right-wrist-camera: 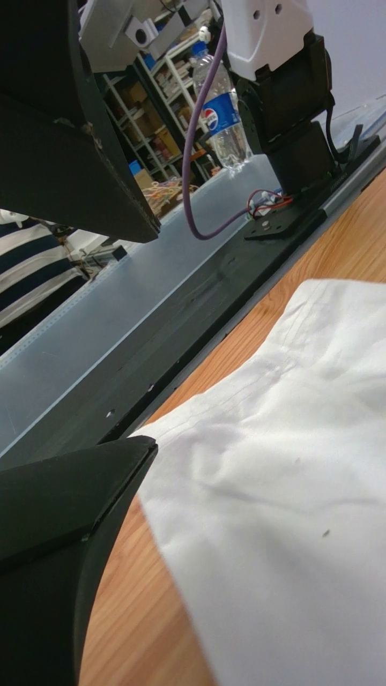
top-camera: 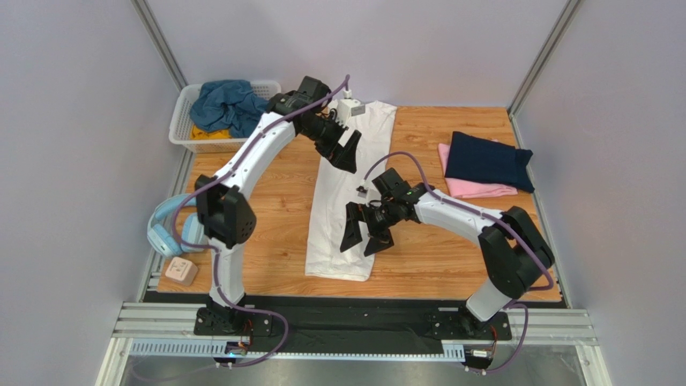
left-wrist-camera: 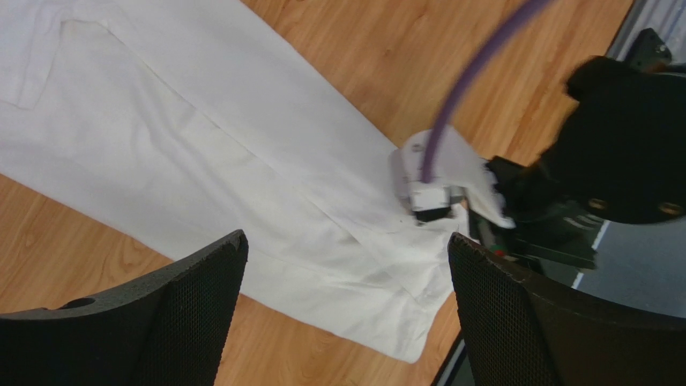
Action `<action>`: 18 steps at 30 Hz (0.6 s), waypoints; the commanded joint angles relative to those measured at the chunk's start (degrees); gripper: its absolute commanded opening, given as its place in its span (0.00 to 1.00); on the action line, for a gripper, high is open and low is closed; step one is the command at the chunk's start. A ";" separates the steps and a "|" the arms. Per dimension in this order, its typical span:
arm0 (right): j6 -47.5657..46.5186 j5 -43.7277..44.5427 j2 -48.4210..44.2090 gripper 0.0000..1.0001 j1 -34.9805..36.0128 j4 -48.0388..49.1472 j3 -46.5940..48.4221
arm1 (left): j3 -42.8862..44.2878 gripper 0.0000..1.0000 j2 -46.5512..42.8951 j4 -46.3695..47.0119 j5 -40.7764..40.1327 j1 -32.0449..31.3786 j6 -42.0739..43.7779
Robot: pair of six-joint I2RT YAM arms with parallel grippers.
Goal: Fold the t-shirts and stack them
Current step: Rotate the tshirt 80 degrees
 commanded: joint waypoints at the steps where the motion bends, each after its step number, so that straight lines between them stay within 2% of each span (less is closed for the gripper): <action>1: 1.74 -5.90 6.83 1.00 2.45 6.65 6.56 | -11.72 1.00 -10.13 3.84 4.26 2.76 0.56; 5: 3.67 -8.72 12.89 1.00 3.51 10.33 8.50 | -18.69 1.00 -17.61 5.70 2.42 5.58 2.14; 8: 4.46 -8.90 13.61 1.00 4.56 10.78 7.11 | -22.65 1.00 -20.60 5.44 0.84 6.37 3.46; 18: 7.02 -9.16 4.39 1.00 5.70 12.98 -6.42 | -27.23 1.00 -21.75 5.70 -0.49 7.25 4.52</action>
